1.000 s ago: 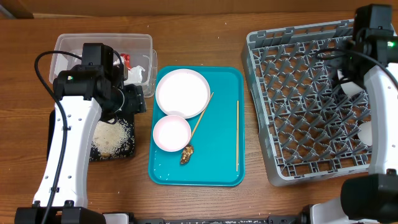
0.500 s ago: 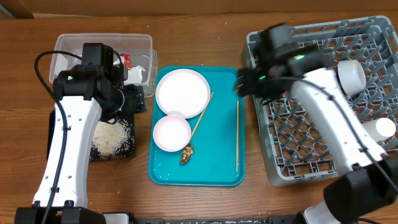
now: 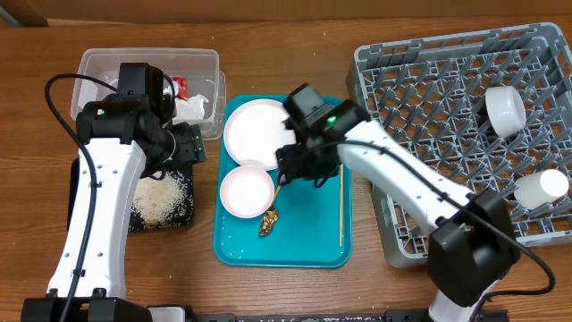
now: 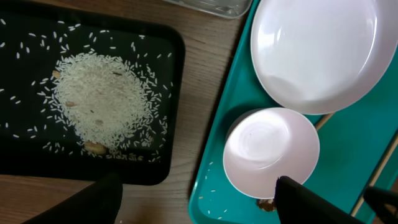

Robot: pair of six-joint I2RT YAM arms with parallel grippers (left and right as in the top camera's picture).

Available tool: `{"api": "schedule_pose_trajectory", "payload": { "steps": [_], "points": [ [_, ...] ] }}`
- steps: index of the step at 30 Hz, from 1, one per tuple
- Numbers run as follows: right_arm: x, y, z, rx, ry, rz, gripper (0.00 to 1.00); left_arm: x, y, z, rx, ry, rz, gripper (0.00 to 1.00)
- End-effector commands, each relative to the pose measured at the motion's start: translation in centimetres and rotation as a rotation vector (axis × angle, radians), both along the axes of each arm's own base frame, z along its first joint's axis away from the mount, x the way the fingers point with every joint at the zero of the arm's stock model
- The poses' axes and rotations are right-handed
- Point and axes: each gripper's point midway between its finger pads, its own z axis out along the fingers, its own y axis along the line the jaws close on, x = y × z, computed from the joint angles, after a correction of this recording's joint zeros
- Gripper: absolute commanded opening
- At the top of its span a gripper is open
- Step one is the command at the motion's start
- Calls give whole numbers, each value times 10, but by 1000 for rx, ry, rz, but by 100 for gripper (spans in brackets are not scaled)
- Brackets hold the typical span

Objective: Sort waste into correct bins and load items into the dishwasher
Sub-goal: 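Move right gripper to the pink bowl on the teal tray and grasp it, then carry the pink bowl with right gripper and set it in the rack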

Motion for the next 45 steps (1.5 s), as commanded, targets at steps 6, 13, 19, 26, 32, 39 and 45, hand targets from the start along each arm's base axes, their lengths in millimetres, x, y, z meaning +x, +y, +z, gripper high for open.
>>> {"api": "schedule_pose_trajectory", "payload": {
  "steps": [6,13,19,26,32,39,45],
  "points": [
    [-18,25,-41,-47,81,-7,64,0,17,5,77,-5,84,83],
    [-26,29,-67,-89,117,13,32,-1,17,4,78,-3,84,83],
    [-19,34,-66,-67,94,11,6,-1,17,4,77,-3,83,84],
    [11,9,-35,-98,21,-64,4,-1,17,4,77,-2,83,84],
    [57,-44,42,-129,-184,-196,4,-1,17,5,77,-4,83,84],
    [108,-173,127,-289,-495,-525,4,1,16,5,75,-9,83,85],
    [132,-322,182,-676,-747,-847,4,4,15,6,70,-22,81,87]
  ]
}}
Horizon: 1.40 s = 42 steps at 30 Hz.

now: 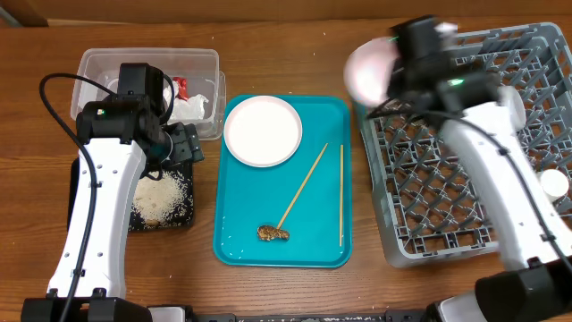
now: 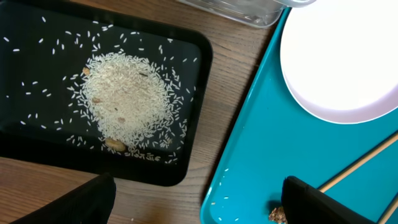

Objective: Sort waste into correct bins and load items into the dishwasher
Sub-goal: 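Carry the pink bowl with right gripper and set it in the rack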

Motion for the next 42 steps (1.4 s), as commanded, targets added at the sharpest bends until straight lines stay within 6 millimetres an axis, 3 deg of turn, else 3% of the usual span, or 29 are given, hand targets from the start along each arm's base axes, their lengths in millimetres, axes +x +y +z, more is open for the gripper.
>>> {"api": "schedule_pose_trajectory", "payload": {
  "steps": [1,2,4,8,11,17,25,32,38,42],
  "points": [
    [5,-90,34,-278,-96,-256,4,5,0,6,-2,-28,13,87],
    [6,-112,37,-319,-114,-328,4,7,-3,6,-17,-34,10,87],
    [6,-136,39,-395,-122,-422,4,8,-3,6,-21,-39,9,87],
    [5,-168,41,-596,-123,-581,4,8,-3,6,-20,-39,9,87],
    [13,-177,28,-665,-109,-628,4,7,-3,6,-21,-36,9,88],
    [32,-184,-25,-707,2,-604,4,2,-3,5,-20,-15,9,88],
    [45,-173,-84,-688,122,-516,4,0,-3,4,-20,-6,9,88],
    [44,-145,-91,-672,145,-448,4,2,-3,5,-20,-13,9,88],
    [35,-117,-115,-593,264,-322,5,1,-3,5,-20,-12,9,88],
    [18,-112,-118,-540,300,-345,27,1,-3,5,-20,-12,9,88]
  ]
}}
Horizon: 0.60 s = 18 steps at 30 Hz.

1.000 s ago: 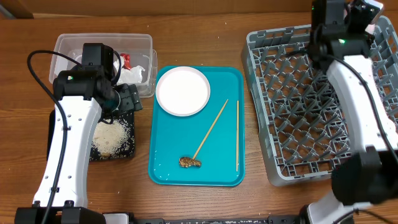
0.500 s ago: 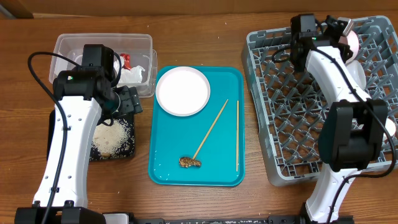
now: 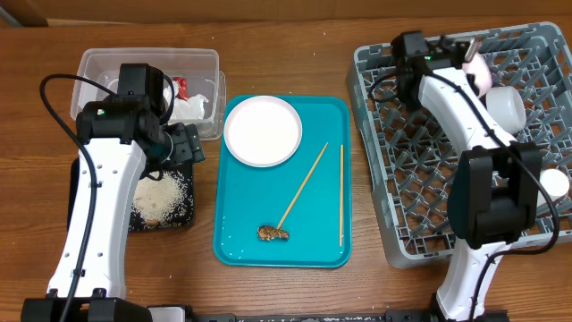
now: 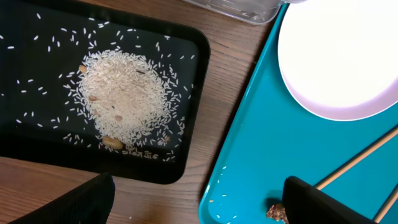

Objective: Sort waste into correct bins and load items into the dishwasher
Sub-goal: 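Carry the pink bowl with right gripper and set it in the rack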

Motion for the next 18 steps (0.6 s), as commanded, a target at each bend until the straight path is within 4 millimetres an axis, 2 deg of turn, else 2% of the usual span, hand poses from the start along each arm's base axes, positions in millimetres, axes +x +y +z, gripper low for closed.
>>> {"api": "schedule_pose_trajectory", "payload": {
  "steps": [1,2,5,8,12,13,15,18],
  "points": [
    [-8,10,-2,96,-47,-43,34,3,-1,5,-9,-17,11,88],
    [-11,9,3,99,-61,-55,41,3,-1,5,-9,-17,11,88],
    [-17,11,25,134,-110,-54,54,3,-1,5,-9,-17,11,89],
    [-22,18,52,222,-182,-33,61,3,-1,5,-9,-17,11,89],
    [-36,39,91,455,-293,21,70,2,-3,5,-20,-14,5,89],
    [-41,45,101,522,-317,40,77,2,-6,5,-35,-13,-10,88],
    [-49,57,117,646,-328,118,84,1,-13,4,-64,-11,-29,87],
    [-64,67,132,787,-302,223,92,0,-24,2,-76,-5,-75,87]
  ]
}}
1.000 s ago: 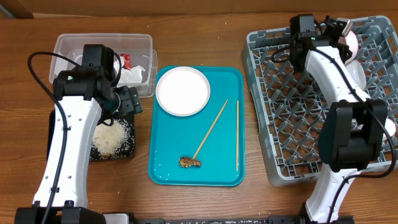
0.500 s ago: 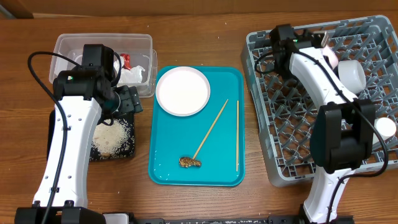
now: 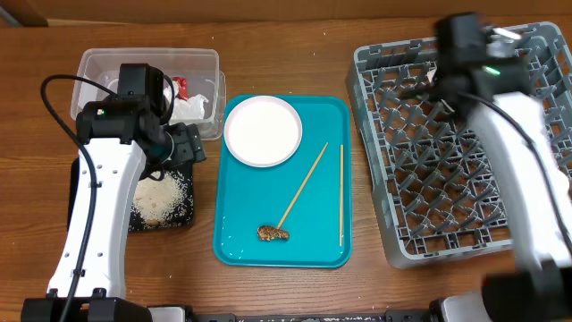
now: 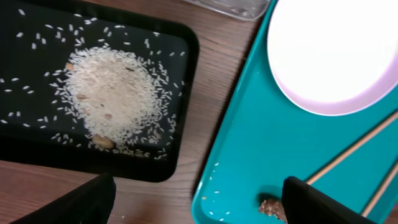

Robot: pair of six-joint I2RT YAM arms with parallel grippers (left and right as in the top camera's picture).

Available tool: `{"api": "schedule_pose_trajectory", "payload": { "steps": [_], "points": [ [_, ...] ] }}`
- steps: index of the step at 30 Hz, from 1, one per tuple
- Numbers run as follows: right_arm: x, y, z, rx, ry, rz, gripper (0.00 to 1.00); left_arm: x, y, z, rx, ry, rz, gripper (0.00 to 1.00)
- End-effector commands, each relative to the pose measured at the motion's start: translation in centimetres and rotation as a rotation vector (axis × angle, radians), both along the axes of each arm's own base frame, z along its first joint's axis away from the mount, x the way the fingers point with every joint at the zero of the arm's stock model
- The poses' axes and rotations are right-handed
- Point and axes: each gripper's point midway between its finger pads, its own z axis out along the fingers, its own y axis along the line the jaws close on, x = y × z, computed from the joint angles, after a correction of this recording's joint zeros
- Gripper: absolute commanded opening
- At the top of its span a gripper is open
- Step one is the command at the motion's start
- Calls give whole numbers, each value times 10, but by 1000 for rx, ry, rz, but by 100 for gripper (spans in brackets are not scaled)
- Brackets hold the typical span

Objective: Sort waste into correct bins and load items into the dishwasher
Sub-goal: 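Carry the pink bowl with right gripper and set it in the rack, then reach left gripper to the brown food scrap and pinch it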

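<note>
A white plate [image 3: 262, 131] lies at the far end of the teal tray [image 3: 234, 243], with two chopsticks [image 3: 304, 184] and a brown food scrap [image 3: 273, 233] nearer the front. My left gripper [image 4: 199, 208] hangs open over the gap between the teal tray [image 4: 249, 149] and the black rice tray [image 4: 25, 146], the scrap [image 4: 271, 208] by its right finger. The right gripper [image 3: 465, 38] is a blur above the far edge of the grey dish rack [image 3: 411, 188]; its jaws do not show. The small pink bowl is hidden.
A clear bin [image 3: 147, 64] with red and white waste stands at the back left, behind the rice tray [image 3: 161, 204]. The right arm crosses the rack's right half and covers what stands there. Bare wood runs along the front.
The right arm has swung over the rack's right side and is blurred; the pink bowl and the white cups no longer show. The left wrist view has shifted a little.
The right gripper was first at the small pink bowl on the teal tray. Then it held the bowl above the rack's far left corner. Then the bowl was at the rack's far side beside a white cup. Now the arm blurs over the rack. The left arm stayed put.
</note>
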Motion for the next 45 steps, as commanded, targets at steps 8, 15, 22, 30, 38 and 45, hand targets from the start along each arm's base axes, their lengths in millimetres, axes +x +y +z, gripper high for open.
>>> {"api": "schedule_pose_trajectory", "payload": {
  "steps": [8,15,22,30,38,45],
  "points": [
    [-54,-1,-10,271,157,123,100,-24,-72,-19,-15,59,-332,88],
    [-51,2,-10,295,148,133,100,-61,-124,-61,17,122,-628,92],
    [-52,2,-11,296,151,132,100,-93,-157,-109,44,126,-818,95],
    [-52,2,-11,296,152,132,100,-99,-148,-151,87,94,-820,94],
    [-52,2,-11,296,151,132,100,-108,-146,-171,65,92,-820,85],
    [-52,2,-11,296,151,132,100,-105,-153,-170,34,68,-824,60]
  ]
}}
